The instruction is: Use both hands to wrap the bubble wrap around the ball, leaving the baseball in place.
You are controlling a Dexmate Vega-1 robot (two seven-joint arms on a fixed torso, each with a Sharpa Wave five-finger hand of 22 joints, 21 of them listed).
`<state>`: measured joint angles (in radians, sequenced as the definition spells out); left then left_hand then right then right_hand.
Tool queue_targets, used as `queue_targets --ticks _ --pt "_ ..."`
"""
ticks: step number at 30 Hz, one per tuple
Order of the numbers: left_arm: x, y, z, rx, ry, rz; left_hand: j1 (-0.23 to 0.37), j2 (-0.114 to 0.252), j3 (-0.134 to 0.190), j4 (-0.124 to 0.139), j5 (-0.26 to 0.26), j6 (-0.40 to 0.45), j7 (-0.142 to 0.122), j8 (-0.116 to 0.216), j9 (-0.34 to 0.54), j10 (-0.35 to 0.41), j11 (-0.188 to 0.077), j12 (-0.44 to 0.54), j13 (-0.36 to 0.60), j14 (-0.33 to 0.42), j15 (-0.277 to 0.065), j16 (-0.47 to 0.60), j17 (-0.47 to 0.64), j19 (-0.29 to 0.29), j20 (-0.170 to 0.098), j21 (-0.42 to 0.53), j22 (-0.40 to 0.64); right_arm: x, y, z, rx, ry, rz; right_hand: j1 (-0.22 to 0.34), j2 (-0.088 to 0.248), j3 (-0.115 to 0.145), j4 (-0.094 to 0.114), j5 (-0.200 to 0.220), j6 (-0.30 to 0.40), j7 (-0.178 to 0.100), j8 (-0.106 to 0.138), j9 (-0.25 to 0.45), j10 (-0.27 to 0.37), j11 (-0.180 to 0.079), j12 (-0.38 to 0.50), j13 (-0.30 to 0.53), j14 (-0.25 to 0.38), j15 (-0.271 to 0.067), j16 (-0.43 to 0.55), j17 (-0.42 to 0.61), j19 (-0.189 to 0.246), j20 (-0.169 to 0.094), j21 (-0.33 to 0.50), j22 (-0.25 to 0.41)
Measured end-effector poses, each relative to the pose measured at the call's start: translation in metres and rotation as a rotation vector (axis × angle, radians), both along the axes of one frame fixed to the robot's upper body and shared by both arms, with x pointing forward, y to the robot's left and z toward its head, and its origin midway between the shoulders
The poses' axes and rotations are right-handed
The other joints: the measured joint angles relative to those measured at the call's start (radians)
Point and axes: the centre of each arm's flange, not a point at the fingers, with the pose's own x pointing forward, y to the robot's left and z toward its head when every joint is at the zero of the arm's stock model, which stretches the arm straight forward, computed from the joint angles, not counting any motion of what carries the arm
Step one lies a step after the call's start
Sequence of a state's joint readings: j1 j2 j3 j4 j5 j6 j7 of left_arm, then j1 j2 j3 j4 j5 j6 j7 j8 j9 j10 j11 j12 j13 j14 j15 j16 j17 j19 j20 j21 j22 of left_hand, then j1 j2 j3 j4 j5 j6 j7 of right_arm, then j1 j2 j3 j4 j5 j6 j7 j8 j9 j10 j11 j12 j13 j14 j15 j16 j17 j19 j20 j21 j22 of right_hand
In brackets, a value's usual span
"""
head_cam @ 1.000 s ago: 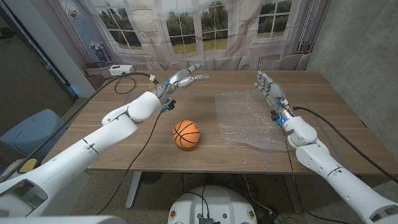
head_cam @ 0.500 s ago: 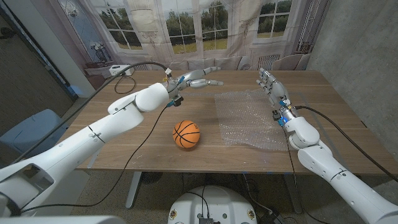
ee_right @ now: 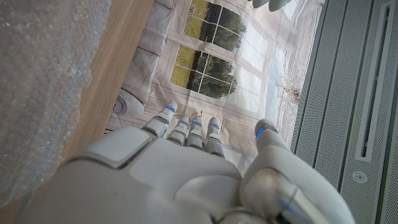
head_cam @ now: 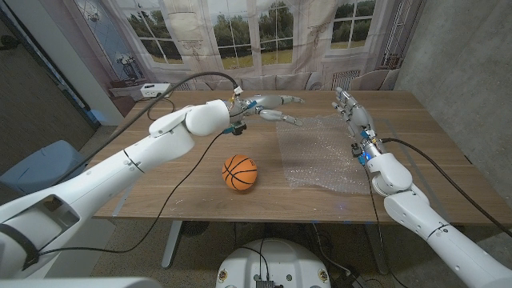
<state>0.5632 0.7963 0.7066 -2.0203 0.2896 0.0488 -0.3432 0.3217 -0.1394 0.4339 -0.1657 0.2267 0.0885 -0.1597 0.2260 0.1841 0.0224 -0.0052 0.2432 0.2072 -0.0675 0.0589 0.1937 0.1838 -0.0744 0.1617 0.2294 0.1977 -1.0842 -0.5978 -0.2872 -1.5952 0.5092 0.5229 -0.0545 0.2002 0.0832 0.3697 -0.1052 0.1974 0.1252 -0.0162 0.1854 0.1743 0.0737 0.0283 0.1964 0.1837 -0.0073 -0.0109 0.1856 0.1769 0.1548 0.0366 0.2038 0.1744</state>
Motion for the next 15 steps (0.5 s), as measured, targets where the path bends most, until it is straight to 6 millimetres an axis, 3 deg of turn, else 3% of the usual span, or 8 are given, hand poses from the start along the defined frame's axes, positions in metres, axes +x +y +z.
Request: queue_targets --ticks 6,15 --pt "-0.009 -0.014 -0.001 0.100 -0.030 -0.015 0.030 0.001 0.000 0.000 0.006 0.020 -0.015 0.002 0.000 0.004 -0.004 0.000 0.000 0.007 0.004 0.000 0.000 0.012 -0.001 0.002 0.000 -0.004 0.000 -0.005 0.012 -0.003 -0.006 0.000 0.000 0.000 0.000 0.000 0.005 0.006 0.000 0.000 0.000 0.000 0.000 0.000 0.000 0.000 0.000 0.000 0.000 0.000 0.000 0.000" --pt "-0.020 -0.032 -0.004 0.232 -0.059 -0.031 0.092 0.009 0.003 -0.003 0.018 0.051 0.028 0.012 0.005 0.011 -0.011 0.000 0.005 0.013 -0.002 0.000 0.000 0.030 0.006 0.002 -0.003 -0.010 -0.001 -0.014 0.032 -0.004 -0.016 0.000 0.000 0.000 0.000 0.000 0.005 0.006 0.000 0.000 0.000 0.000 0.000 0.000 0.000 0.000 0.000 0.000 0.000 0.000 0.000 0.000"
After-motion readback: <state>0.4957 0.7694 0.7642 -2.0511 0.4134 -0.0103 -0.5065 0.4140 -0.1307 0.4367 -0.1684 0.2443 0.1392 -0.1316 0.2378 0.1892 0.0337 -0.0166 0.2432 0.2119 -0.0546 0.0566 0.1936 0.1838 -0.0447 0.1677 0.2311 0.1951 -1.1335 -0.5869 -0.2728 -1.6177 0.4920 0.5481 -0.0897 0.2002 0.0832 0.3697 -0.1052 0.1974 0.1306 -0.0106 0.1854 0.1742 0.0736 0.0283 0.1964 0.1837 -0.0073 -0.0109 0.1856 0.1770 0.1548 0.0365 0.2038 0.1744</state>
